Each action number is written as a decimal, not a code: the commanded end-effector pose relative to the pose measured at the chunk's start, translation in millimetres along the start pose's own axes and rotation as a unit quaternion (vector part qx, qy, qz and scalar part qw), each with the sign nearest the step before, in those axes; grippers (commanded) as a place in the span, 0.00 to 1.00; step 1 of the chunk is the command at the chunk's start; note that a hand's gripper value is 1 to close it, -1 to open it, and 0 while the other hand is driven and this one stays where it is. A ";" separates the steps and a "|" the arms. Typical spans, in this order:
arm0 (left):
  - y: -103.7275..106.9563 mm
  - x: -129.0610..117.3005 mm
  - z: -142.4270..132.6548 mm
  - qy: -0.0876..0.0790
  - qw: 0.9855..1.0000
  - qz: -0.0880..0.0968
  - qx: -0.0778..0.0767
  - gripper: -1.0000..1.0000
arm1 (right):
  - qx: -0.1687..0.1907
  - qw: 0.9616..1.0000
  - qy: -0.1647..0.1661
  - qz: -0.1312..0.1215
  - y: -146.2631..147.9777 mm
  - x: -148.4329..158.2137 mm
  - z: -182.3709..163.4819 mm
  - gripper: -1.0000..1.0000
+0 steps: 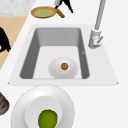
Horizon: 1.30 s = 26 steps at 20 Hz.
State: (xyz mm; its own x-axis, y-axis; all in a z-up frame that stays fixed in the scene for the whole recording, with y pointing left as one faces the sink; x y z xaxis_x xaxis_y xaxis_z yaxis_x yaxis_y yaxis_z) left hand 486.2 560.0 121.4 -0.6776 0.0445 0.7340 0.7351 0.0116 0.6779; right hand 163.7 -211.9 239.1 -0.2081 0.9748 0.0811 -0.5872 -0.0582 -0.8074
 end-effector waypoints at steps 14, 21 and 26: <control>-4.5 1.5 -64.9 0.030 0.999 -0.002 0.031 0.00 | 0.000 1.000 0.000 0.000 0.0 0.0 0.0 0.50; -21.3 6.9 -87.0 0.035 0.999 -0.009 0.034 0.00 | 0.000 1.000 0.000 0.000 0.0 0.0 0.0 0.50; -20.5 5.9 -106.7 0.034 0.998 -0.037 0.027 0.00 | 0.000 1.000 0.000 0.000 0.0 0.0 0.0 0.50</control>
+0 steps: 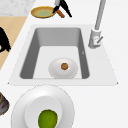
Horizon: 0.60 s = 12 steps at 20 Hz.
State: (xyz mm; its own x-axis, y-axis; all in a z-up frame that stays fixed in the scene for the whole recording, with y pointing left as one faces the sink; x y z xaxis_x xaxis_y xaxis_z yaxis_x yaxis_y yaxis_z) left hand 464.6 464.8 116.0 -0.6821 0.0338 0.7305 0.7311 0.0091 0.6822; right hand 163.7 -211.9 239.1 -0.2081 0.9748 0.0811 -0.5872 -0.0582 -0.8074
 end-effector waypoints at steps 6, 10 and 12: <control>-10.5 -11.6 -9.0 0.043 0.998 -0.004 0.046 0.00 | 0.000 1.000 0.000 0.000 0.0 0.0 0.0 0.50; -11.4 -12.3 -8.4 0.042 0.998 -0.004 0.045 0.00 | 0.000 1.000 0.000 0.000 0.0 0.0 0.0 0.50; -13.2 -14.0 -5.2 0.041 0.998 -0.004 0.046 0.00 | 0.000 1.000 0.000 0.000 0.0 0.0 0.0 0.50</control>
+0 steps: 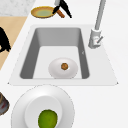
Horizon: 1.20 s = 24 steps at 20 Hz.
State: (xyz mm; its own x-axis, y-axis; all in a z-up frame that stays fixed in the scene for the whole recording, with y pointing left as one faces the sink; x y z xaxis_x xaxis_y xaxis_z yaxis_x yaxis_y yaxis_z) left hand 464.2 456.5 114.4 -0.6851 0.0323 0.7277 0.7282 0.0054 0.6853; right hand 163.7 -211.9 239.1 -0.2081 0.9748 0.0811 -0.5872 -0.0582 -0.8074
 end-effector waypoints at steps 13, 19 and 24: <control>-27.1 3.4 9.0 -0.007 0.996 -0.090 0.009 1.00 | 0.000 1.000 0.000 0.000 0.0 0.0 0.0 0.50; -43.3 20.2 -9.7 0.013 0.984 -0.179 -0.004 1.00 | 0.000 1.000 0.000 0.000 0.0 0.0 0.0 0.50; -42.0 32.2 -11.3 -0.008 0.972 -0.233 -0.013 1.00 | 0.000 1.000 0.000 0.000 0.0 0.0 0.0 0.50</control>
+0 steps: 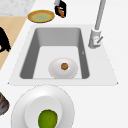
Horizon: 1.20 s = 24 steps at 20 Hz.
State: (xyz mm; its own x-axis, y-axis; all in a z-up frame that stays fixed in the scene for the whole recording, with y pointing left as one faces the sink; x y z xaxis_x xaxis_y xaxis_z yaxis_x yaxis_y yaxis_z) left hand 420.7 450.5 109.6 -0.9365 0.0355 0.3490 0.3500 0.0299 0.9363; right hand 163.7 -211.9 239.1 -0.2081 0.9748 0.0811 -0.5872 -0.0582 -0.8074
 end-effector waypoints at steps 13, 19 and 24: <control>67.9 24.8 -26.0 0.008 1.000 -0.002 -0.011 1.00 | 0.000 1.000 0.000 0.000 0.0 0.0 0.0 0.50; 69.5 34.7 -30.2 0.013 1.000 -0.005 0.002 1.00 | 0.000 1.000 0.000 0.000 0.0 0.0 0.0 0.50; 43.5 63.9 -8.1 0.016 1.000 -0.005 0.003 0.00 | 0.000 1.000 0.000 0.000 0.0 0.0 0.0 0.50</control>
State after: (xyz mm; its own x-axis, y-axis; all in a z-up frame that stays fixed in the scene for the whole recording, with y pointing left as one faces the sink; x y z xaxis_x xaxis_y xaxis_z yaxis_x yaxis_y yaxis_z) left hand 393.1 427.7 182.6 -0.9365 0.0318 0.3491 0.3499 0.0226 0.9365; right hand 163.7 -211.9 239.1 -0.2081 0.9748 0.0811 -0.5872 -0.0582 -0.8074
